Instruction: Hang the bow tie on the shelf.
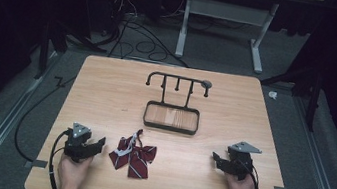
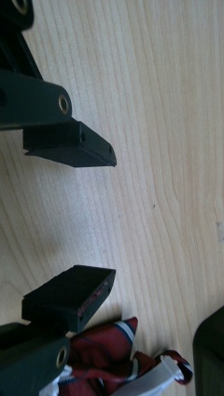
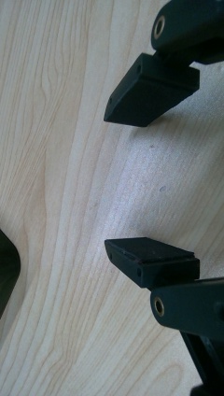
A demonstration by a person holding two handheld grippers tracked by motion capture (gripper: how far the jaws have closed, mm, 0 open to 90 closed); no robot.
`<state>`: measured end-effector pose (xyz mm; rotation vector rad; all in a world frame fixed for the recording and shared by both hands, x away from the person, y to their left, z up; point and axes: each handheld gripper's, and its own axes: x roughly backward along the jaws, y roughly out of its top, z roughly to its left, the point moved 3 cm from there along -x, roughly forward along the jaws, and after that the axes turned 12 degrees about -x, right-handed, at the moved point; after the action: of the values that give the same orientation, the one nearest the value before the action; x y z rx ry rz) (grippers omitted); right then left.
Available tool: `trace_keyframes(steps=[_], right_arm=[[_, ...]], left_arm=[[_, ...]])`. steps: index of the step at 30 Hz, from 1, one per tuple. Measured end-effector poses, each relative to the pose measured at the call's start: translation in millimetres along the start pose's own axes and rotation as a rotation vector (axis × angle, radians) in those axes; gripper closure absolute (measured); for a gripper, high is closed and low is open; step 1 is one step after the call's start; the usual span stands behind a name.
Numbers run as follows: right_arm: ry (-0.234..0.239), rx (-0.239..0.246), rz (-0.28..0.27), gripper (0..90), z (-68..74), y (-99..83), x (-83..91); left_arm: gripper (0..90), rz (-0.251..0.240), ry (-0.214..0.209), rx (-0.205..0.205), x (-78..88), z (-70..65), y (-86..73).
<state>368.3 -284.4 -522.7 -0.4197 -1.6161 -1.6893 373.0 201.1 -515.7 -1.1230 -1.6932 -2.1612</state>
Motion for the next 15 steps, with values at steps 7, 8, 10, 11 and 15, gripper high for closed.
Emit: trace_keyframes(steps=[7,8,10,11,15], right_arm=[[-0.006,0.004,-0.001,34.2,0.5,-0.1,-0.2],[-0.006,0.004,-0.001,34.2,0.5,-0.1,-0.2],[-0.006,0.004,-0.001,34.2,0.5,-0.1,-0.2],[-0.006,0.005,-0.001,34.3,0.5,-0.1,-0.2],[-0.006,0.004,-0.001,34.3,0.5,-0.1,-0.2]], left_arm=[[41.0,-0.019,-0.029,-0.007,4.0,-7.0,2.8],[41.0,-0.019,-0.029,-0.007,4.0,-7.0,2.8],[41.0,-0.023,-0.039,-0.008,5.9,-8.7,4.7],[41.0,-0.032,-0.043,-0.008,6.8,-10.1,6.5],[40.5,-0.044,-0.053,-0.040,11.2,-15.9,14.6]])
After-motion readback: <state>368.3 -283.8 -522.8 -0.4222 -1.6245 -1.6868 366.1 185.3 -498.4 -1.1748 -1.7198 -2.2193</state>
